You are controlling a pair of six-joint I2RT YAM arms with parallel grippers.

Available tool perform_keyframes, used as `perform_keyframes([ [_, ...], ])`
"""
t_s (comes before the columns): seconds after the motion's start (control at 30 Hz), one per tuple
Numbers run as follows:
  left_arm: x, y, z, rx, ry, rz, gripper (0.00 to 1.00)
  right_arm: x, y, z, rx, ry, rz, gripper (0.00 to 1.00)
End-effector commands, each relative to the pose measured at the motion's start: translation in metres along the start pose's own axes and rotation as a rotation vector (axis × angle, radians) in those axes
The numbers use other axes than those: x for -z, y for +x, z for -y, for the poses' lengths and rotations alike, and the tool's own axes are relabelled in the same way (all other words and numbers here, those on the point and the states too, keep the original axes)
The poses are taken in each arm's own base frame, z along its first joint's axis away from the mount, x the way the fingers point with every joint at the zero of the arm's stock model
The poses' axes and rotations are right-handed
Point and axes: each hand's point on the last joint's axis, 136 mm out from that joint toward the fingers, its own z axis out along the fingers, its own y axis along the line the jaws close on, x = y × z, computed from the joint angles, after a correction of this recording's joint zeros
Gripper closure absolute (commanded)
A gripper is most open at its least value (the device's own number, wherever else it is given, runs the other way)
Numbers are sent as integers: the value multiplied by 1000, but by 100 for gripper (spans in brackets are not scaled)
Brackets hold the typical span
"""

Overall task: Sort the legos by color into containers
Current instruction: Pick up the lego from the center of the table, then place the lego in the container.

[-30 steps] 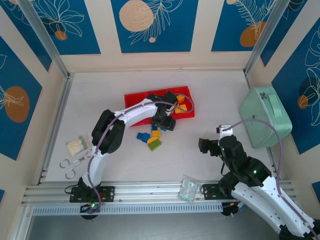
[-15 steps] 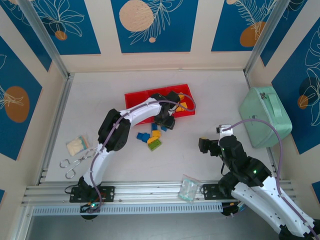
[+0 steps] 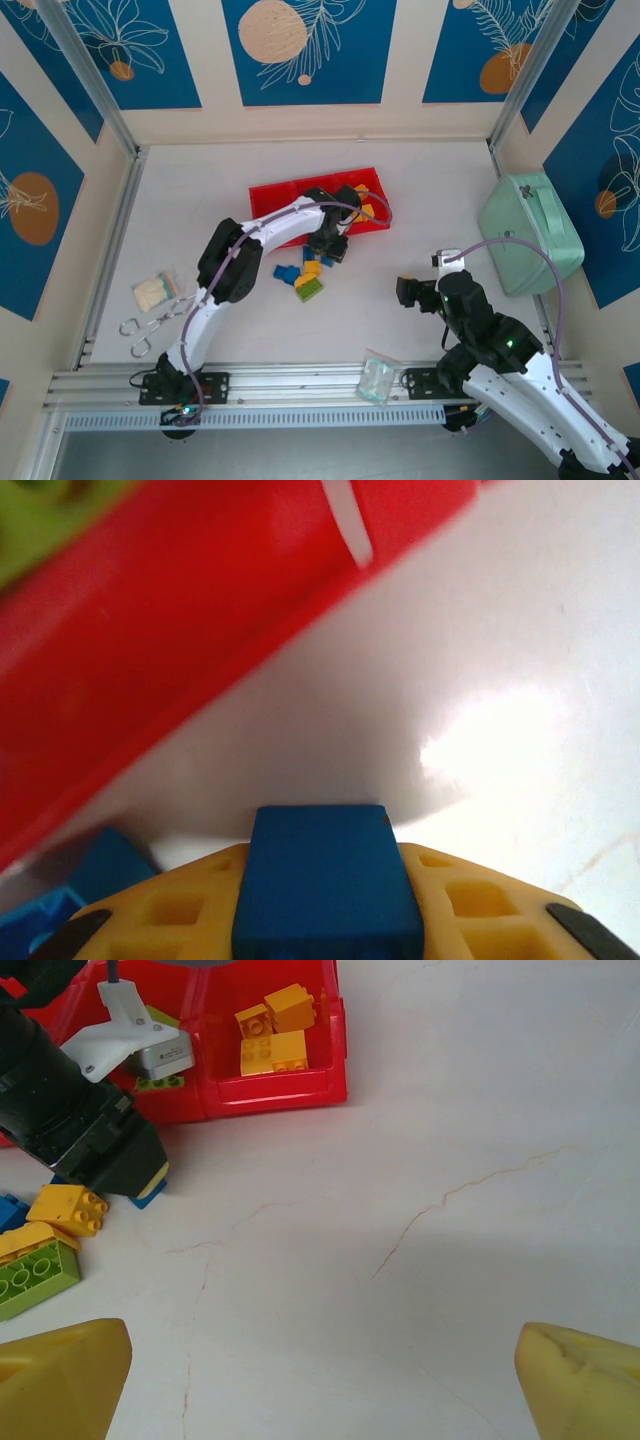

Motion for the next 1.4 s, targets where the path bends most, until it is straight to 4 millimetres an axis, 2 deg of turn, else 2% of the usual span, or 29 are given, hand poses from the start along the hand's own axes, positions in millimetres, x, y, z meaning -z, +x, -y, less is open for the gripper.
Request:
perform_keyframes([
  [0.0,56,9,6,-23,8,50,76,-2,0,-3,4,-11,6,1],
  [0.17,106,-2,-4,-11,-7,169,77,-2,0,-2,4,-6,7,1],
  [0.27,123,-12,-21,28,-9,207,77,-2,0,-4,8,-19,5,1],
  [0.33,131,-19,-38,68,-31,228,77,-2,0,-4,8,-18,4,1],
  [0.43,141,-27,-78,155,-113,259,77,-1,0,-4,7,-19,7,1],
  [0.57,147,-30,-120,223,-225,252,76,-1,2,-8,21,-34,4,1],
  [0.7,144,-30,-146,296,-252,239,75,-2,4,-14,40,-58,3,1],
  [0.83,127,-29,-170,355,-296,206,73,-2,4,-13,42,-50,3,1],
  [1.07,88,-40,-180,373,-279,164,72,2,5,-19,65,-75,5,1],
  [1.17,78,-45,-188,400,-252,163,71,3,6,-22,75,-85,9,1],
  [1.37,67,-58,-193,422,-192,185,62,6,3,-27,81,-110,17,1],
])
